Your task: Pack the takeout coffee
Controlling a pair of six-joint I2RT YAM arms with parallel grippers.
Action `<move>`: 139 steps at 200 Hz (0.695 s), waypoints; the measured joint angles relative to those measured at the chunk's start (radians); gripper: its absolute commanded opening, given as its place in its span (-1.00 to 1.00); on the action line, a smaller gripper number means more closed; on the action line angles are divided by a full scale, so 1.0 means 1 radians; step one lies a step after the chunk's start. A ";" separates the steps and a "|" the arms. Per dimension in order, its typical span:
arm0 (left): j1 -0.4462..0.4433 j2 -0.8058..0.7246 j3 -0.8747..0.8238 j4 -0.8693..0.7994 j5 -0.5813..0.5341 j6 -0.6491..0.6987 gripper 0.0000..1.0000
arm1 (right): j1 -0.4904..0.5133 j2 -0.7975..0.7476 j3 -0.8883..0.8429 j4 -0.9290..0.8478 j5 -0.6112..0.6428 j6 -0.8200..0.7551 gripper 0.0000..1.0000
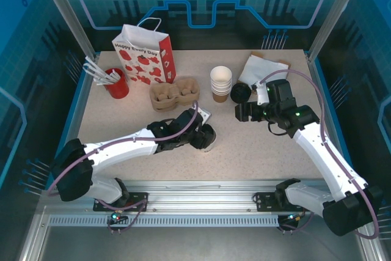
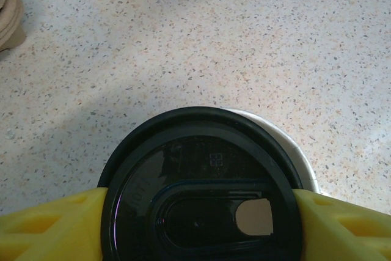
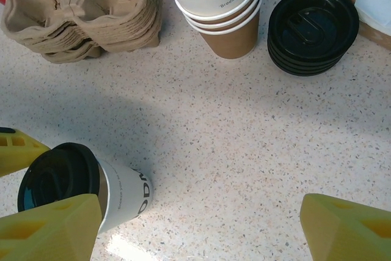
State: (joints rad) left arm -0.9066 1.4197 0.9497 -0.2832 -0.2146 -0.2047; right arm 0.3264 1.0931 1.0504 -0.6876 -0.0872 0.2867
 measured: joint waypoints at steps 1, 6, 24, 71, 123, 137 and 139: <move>0.000 0.000 0.001 0.000 0.000 0.000 0.49 | 0.000 0.000 0.000 0.000 0.000 0.000 0.73; -0.003 0.004 0.004 -0.001 -0.002 0.002 0.48 | 0.000 0.000 -0.001 0.001 0.000 0.000 0.73; -0.010 0.011 0.013 -0.005 -0.011 0.005 0.49 | 0.000 0.001 -0.002 0.001 -0.003 0.000 0.73; -0.015 0.019 0.037 -0.030 -0.040 0.022 0.50 | 0.000 0.013 -0.002 0.007 -0.010 0.000 0.73; -0.022 0.020 0.043 -0.034 -0.042 0.024 0.52 | 0.000 0.013 -0.002 0.007 -0.010 0.000 0.73; -0.022 0.023 0.044 -0.034 -0.040 0.024 0.52 | 0.000 0.013 -0.002 0.007 -0.010 0.000 0.73; -0.022 0.024 0.044 -0.034 -0.040 0.024 0.53 | 0.000 0.013 -0.002 0.007 -0.010 0.000 0.73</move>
State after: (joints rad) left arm -0.9287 1.4433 0.9936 -0.3172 -0.2543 -0.1810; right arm 0.3264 1.1061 1.0481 -0.6807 -0.0975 0.2867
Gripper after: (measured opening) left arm 0.759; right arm 0.863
